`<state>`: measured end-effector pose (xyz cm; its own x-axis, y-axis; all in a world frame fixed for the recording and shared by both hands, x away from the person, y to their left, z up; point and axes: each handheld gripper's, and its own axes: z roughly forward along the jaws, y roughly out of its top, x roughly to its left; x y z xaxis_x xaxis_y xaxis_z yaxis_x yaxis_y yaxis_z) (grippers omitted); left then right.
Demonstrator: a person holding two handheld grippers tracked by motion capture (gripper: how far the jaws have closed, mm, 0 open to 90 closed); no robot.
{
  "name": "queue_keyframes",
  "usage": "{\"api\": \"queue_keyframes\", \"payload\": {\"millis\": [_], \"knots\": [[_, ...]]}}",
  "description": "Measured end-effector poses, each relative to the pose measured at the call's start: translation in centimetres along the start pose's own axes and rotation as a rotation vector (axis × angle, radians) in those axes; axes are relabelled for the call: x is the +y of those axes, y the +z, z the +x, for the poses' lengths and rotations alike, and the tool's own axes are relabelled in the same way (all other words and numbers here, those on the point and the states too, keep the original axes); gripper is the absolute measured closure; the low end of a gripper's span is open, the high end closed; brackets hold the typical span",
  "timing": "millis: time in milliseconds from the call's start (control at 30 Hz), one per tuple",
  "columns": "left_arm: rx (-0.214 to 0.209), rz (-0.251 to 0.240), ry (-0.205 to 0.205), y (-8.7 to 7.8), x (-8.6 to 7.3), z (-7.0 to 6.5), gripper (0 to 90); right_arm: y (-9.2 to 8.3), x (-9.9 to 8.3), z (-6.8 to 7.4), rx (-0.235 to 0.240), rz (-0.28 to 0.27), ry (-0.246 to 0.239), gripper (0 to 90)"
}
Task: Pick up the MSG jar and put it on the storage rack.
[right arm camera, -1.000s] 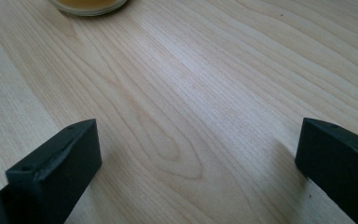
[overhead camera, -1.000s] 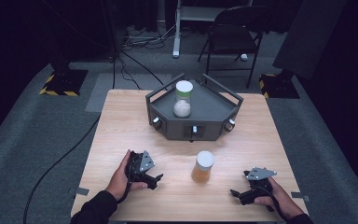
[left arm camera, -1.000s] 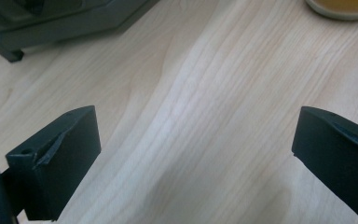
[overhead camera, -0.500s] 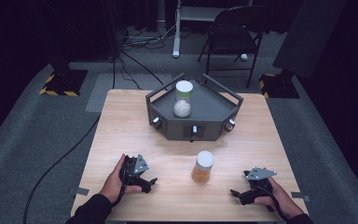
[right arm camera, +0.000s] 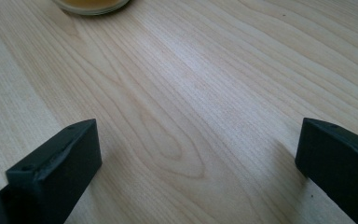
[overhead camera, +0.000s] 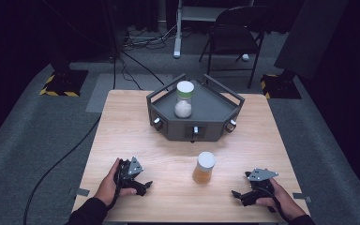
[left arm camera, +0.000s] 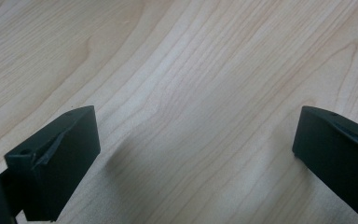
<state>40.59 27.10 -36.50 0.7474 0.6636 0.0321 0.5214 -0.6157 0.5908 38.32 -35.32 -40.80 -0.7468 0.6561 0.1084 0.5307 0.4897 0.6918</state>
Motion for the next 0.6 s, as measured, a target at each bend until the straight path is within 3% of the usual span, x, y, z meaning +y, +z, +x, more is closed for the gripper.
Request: {"api": "queue_keyframes", "payload": {"millis": [233, 600], "knots": [[-0.035, -0.004, -0.063, -0.2, -0.9, 1.2, 0.5, 0.0, 0.0, 0.0, 0.0, 0.0, 0.0, 0.0], [-0.048, -0.006, -0.056, -0.3, -1.1, 1.5, 0.3, 0.0, 0.0, 0.0, 0.003, 0.001, -0.004, 0.0]]}}
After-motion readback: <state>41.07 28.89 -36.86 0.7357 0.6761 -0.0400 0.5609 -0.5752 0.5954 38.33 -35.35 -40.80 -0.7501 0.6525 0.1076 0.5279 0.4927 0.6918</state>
